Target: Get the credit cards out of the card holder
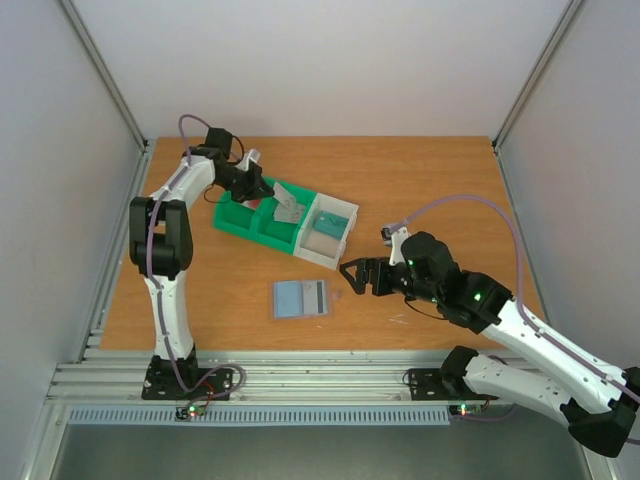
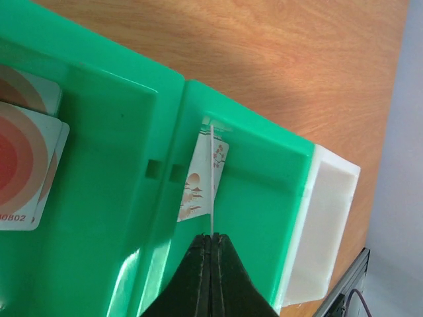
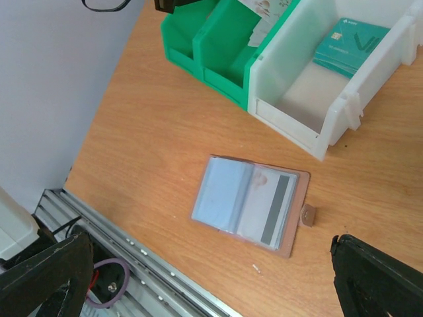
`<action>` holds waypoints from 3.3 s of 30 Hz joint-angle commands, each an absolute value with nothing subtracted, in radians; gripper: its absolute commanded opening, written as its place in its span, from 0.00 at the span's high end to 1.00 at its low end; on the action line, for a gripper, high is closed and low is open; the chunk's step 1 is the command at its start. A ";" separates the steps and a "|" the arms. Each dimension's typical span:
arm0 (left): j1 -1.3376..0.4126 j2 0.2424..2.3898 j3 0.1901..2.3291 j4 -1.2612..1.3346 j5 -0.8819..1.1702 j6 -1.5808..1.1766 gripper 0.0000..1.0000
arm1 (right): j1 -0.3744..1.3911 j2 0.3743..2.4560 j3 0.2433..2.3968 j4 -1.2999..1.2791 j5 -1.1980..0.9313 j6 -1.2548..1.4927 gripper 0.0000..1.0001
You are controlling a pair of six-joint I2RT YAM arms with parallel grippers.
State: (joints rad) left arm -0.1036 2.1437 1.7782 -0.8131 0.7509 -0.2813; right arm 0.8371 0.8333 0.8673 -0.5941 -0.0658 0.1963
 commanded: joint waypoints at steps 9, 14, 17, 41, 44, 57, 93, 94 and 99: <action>-0.142 2.259 1.914 -0.848 0.724 -0.258 0.99 | 0.839 0.903 0.929 -0.578 -0.013 0.149 0.01; -0.146 2.282 1.936 -0.850 0.702 -0.252 0.96 | 0.838 0.912 0.933 -0.575 -0.007 0.145 0.02; -0.146 2.289 1.945 -0.857 0.693 -0.247 0.93 | 0.838 0.915 0.937 -0.578 -0.005 0.143 0.02; -0.152 2.022 1.880 -0.856 0.640 -0.275 0.46 | 0.838 0.861 0.964 -0.628 -0.017 0.191 0.02; -0.153 1.941 1.833 -0.862 0.645 -0.283 0.38 | 0.839 0.861 0.993 -0.661 -0.012 0.184 0.02; -0.169 1.356 1.371 -0.813 0.558 -0.327 0.01 | 0.838 0.847 1.041 -0.799 0.062 0.172 0.02; -0.179 0.478 0.786 -0.668 0.528 -0.564 0.01 | 0.831 0.746 1.006 -0.878 0.204 0.228 0.01; -0.179 0.469 0.782 -0.660 0.530 -0.572 0.01 | 0.831 0.745 1.003 -0.877 0.199 0.231 0.02; -0.179 0.462 0.765 -0.666 0.510 -0.591 0.01 | 0.831 0.741 0.984 -0.864 0.186 0.244 0.01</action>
State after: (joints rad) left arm -0.1764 0.4717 0.7803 -0.7200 0.5301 -0.5709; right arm 0.8349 0.7517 1.0012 -0.8822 0.1928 0.2199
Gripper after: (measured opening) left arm 0.994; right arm 0.985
